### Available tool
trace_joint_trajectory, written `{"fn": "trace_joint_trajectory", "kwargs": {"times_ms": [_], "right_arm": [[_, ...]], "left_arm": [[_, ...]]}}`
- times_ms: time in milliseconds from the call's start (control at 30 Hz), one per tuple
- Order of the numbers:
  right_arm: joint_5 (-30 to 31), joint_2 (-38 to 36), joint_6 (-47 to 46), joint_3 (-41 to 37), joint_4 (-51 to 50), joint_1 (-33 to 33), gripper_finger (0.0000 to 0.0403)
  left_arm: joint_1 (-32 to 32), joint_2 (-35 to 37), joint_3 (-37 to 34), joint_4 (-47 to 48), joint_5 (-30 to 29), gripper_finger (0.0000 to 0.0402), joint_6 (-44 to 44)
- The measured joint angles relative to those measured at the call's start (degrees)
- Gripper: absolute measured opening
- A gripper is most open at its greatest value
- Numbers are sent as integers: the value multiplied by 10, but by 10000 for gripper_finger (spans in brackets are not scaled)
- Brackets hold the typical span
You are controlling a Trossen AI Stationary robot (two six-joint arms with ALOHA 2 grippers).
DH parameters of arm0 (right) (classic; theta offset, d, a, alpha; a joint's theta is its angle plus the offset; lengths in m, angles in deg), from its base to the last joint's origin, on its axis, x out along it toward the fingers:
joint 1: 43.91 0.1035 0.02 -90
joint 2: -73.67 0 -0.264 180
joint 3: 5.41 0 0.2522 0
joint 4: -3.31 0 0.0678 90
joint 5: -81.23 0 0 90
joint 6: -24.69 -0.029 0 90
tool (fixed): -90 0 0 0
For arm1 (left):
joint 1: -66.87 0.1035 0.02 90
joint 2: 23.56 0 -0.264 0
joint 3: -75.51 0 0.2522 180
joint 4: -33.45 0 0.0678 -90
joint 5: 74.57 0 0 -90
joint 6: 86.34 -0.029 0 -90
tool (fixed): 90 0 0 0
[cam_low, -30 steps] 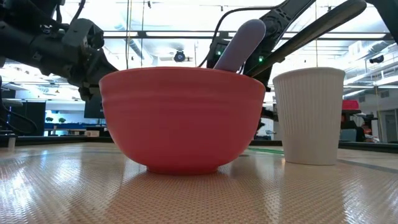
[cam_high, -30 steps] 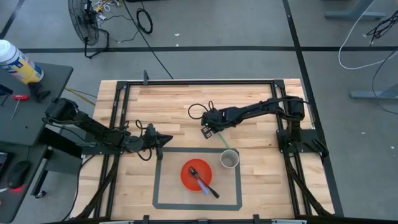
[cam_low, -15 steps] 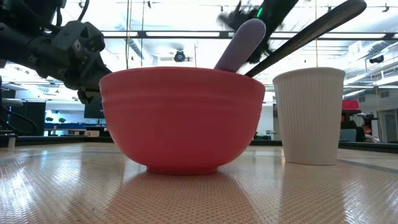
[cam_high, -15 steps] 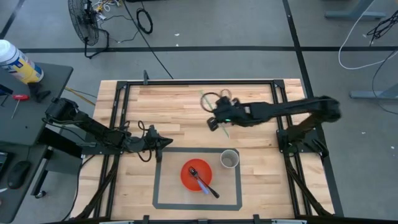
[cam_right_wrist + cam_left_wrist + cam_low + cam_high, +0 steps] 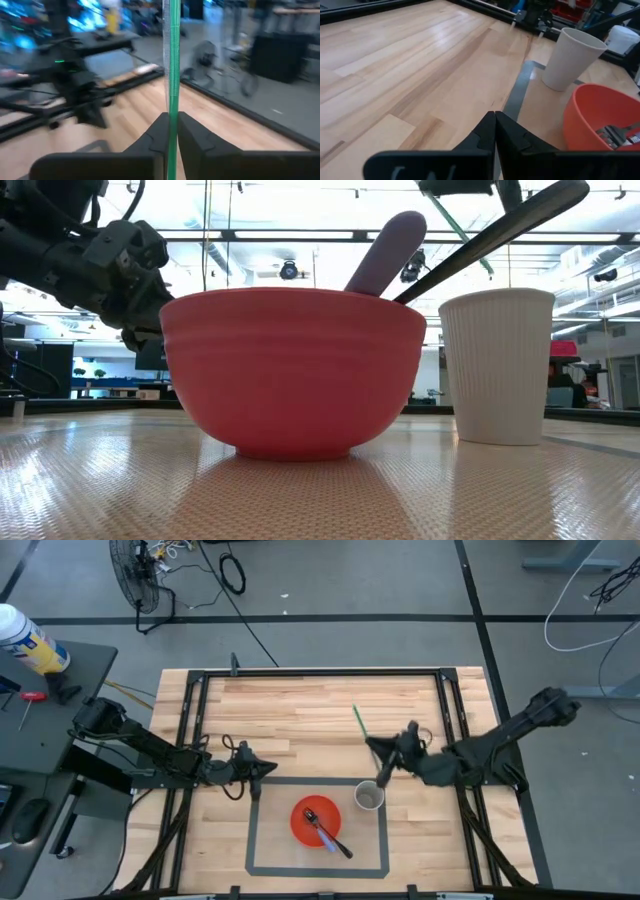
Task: Pick & Place Utensil
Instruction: Put the green drinking straw into the white cup on the transparent mat
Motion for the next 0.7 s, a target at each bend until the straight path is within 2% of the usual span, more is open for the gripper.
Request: {"fn": "trace_joint_trajectory", "kwargs": {"times_ms": [167, 267, 533, 700], "right_arm": [[-37, -3, 162, -133, 353, 60, 36], [-84, -3, 241, -190, 498, 86, 36], [-131, 4, 253, -306, 628, 83, 36], [-224, 30, 265, -327, 707, 73, 36]], "left_arm": [[0, 0, 0, -1, -13, 14, 1], [0, 0, 0, -1, -14, 14, 11], [0, 0, 0, -12, -32, 14, 22], [0, 0, 0, -15, -44, 14, 32]]}}
